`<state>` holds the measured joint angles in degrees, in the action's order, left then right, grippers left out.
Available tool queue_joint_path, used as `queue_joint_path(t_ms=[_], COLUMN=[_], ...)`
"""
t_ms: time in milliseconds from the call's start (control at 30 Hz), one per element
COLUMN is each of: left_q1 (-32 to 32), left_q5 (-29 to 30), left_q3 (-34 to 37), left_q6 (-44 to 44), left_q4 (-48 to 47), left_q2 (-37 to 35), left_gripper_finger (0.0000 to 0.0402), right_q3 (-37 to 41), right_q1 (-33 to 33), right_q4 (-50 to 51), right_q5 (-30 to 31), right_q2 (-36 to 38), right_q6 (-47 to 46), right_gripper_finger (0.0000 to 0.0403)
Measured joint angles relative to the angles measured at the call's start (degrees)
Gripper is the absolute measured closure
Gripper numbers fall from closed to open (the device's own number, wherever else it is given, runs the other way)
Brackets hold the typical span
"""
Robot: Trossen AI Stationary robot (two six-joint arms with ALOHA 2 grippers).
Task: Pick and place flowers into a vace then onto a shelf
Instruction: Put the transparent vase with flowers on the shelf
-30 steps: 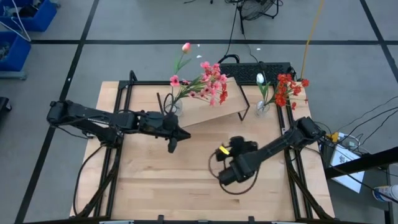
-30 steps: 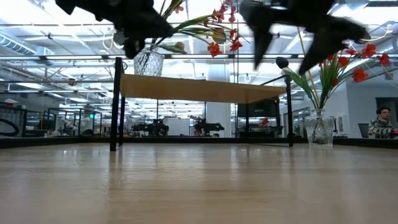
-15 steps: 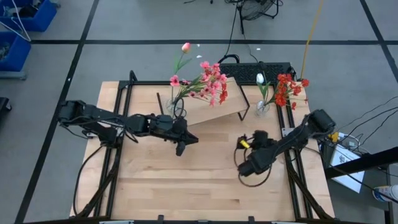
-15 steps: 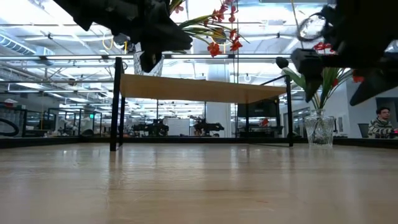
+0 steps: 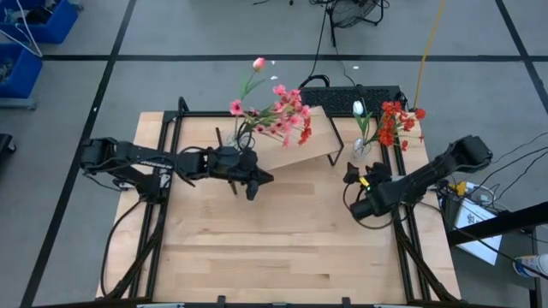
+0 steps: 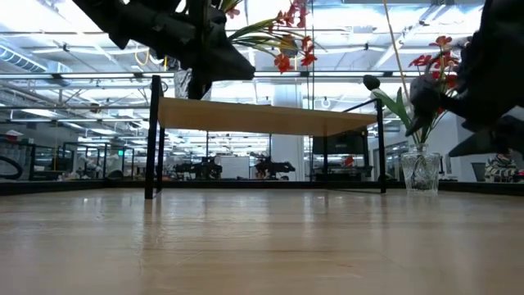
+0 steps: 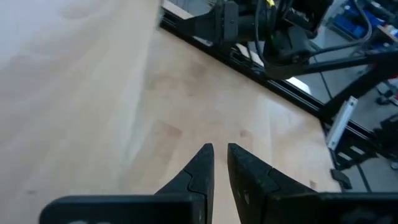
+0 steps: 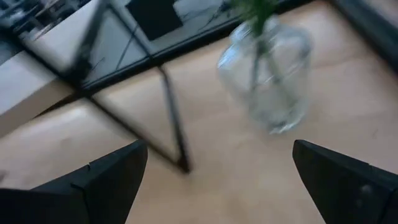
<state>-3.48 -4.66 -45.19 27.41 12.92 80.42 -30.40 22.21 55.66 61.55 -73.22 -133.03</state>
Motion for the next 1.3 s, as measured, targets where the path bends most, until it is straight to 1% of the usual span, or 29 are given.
queue_joint_path(t_ms=[100,300,467,533,633,767,833,900,1000,1200,1300], left_q1=[-1.23,-2.96,-3.99,-4.19,-4.35,-4.33,-4.33,-4.33,-4.33,-4.33,-4.33], left_q5=[0.1,0.14,0.19,0.19,0.21,0.21,0.21,0.22,0.21,0.34,0.38], left_q3=[0.0,0.0,0.0,0.0,0.0,0.0,0.0,0.0,0.0,0.0,0.0], left_q6=[0.1,0.05,-0.05,-0.03,-0.05,-0.05,-0.07,-0.31,-0.27,-0.34,-0.42], left_q4=[-0.5,-1.3,-1.32,-1.32,-1.32,-1.35,-1.37,-1.52,-1.91,-3.32,-3.57], left_q2=[0.0,0.0,0.0,0.0,0.0,0.0,0.0,0.0,0.0,-0.11,-0.11], left_gripper_finger=[0.035,0.035,0.035,0.035,0.035,0.035,0.035,0.035,0.035,0.035,0.035], right_q3=[2.8,6.2,8.3,9.65,11.9,15.01,16.68,17.45,17.56,17.56,17.56], right_q1=[-2.15,-6.93,-9.6,-10.21,-10.13,-9.23,-9.25,-9.26,-9.79,-11.99,-13.31], right_q4=[0.08,-4.42,-6.79,-10.01,-16.3,-25.66,-28.54,-30.12,-30.72,-33.36,-35.98], right_q5=[3.05,7.53,8.74,10.39,10.63,12.35,12.6,13.17,12.18,11.85,11.89], right_q2=[0.6,1.75,1.8,1.85,3.12,5.07,6.09,7.05,8.48,10.15,10.46], right_q6=[-2.34,-1.03,-0.62,0.08,-1.24,2.39,3.18,6.38,12.6,30.98,37.32], right_gripper_finger=[0.0009,0.0009,0.0009,0.0009,0.0009,0.0009,0.0009,0.0009,0.0009,0.0009,0.0009])
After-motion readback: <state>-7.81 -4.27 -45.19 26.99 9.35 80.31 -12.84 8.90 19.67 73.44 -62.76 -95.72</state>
